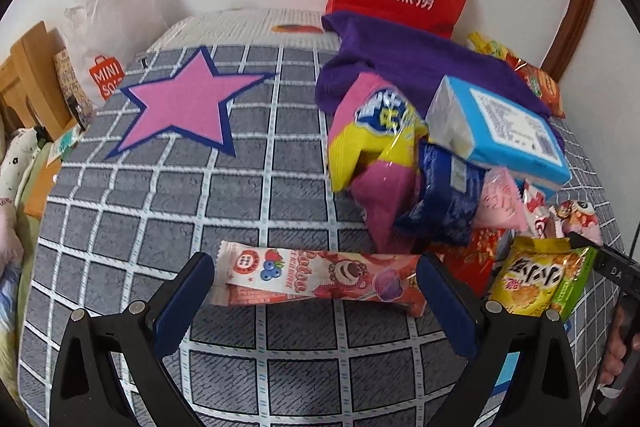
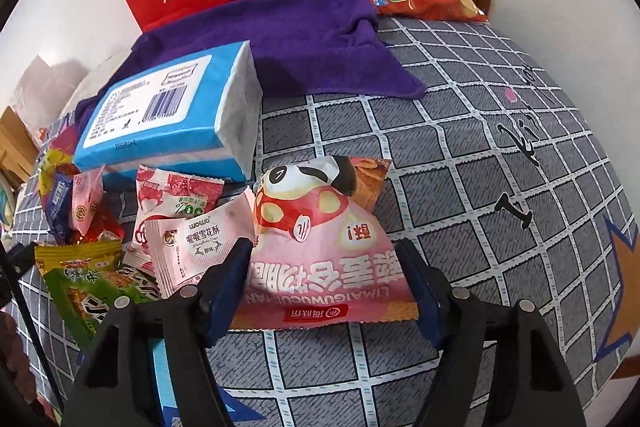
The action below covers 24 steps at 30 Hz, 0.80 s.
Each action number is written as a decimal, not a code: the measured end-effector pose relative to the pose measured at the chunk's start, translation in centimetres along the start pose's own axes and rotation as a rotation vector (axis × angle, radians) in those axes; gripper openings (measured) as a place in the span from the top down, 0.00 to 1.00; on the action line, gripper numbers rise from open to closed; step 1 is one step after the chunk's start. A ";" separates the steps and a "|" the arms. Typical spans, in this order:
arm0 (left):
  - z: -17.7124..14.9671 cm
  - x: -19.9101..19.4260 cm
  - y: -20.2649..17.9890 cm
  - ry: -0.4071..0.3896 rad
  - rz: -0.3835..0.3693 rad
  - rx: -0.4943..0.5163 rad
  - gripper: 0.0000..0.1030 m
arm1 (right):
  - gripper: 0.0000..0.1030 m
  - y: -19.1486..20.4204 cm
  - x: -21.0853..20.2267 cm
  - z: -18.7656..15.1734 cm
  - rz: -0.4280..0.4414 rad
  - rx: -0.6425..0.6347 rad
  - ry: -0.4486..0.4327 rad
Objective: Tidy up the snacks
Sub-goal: 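Move right tool to pink panda bag while left tool approaches pink Lotso stick snack, then close right gripper on pink panda bag while left gripper grasps Lotso stick snack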
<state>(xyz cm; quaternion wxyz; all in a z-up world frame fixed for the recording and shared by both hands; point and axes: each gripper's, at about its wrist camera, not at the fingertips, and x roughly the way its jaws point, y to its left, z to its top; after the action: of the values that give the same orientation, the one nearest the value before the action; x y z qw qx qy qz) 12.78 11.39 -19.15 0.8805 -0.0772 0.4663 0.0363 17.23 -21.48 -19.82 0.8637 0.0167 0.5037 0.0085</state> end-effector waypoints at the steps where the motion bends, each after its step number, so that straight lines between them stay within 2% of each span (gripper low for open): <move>1: -0.1 0.2 0.0 0.007 -0.001 -0.002 0.02 | 0.31 -0.1 -0.1 -0.1 -0.005 -0.002 -0.004; 6: -0.3 0.7 0.1 0.020 -0.054 -0.017 0.02 | 0.31 -0.2 -0.5 -0.3 -0.017 -0.010 -0.017; 10: -0.8 1.1 -0.5 0.024 -0.053 0.017 0.02 | 0.31 0.0 -0.5 -0.6 -0.019 -0.018 -0.013; 22: -1.1 0.6 -0.8 0.006 -0.070 0.028 0.03 | 0.31 -0.1 -0.8 -0.8 -0.013 -0.017 -0.011; 23: -1.1 0.5 -0.7 0.005 -0.075 0.026 0.04 | 0.31 -0.1 -1.0 -0.9 -0.015 -0.017 -0.014; 24: -1.2 0.3 -0.7 0.002 -0.079 0.026 0.22 | 0.31 -0.2 -1.2 -1.0 -0.017 -0.015 -0.016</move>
<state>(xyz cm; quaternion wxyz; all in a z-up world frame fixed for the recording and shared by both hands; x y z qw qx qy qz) 12.08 10.54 -19.97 0.8817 -0.0843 0.4643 -0.0047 15.79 -21.65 -19.25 0.8679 0.0062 0.4967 0.0049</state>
